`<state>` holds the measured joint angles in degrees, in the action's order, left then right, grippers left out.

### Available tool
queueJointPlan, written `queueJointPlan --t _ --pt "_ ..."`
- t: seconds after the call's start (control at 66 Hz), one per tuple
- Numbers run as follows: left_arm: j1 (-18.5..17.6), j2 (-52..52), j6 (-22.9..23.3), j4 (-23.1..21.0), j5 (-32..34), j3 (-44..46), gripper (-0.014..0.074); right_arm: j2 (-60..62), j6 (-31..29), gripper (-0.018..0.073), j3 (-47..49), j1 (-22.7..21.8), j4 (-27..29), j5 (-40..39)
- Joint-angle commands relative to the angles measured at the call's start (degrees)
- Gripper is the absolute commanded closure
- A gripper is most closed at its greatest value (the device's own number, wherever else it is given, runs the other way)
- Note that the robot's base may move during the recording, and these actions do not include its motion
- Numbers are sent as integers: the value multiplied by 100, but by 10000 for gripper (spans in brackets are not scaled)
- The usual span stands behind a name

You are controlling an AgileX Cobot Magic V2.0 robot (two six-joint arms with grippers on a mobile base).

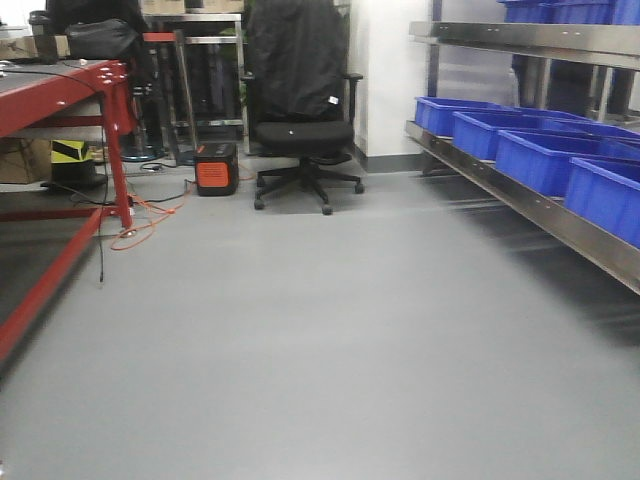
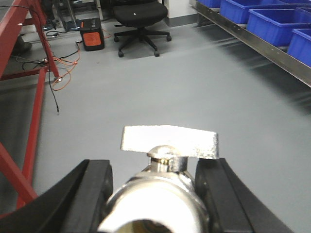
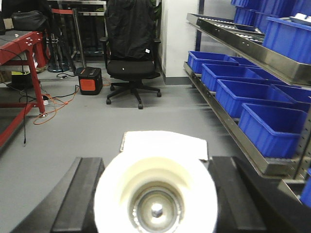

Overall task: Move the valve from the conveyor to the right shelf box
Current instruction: 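Drive the base from the conveyor to the shelf of blue bins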

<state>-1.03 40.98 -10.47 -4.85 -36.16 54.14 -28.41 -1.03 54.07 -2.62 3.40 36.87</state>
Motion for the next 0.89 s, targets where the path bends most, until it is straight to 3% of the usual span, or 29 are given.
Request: queueJointPlan --t 0.0,0.878 --pt "-22 -30 -1 -23 264 35 707 38 -54 721 46 -31 -34 -439" --pt "-22 -30 -1 -23 264 35 707 38 -54 721 46 -31 -34 -439"
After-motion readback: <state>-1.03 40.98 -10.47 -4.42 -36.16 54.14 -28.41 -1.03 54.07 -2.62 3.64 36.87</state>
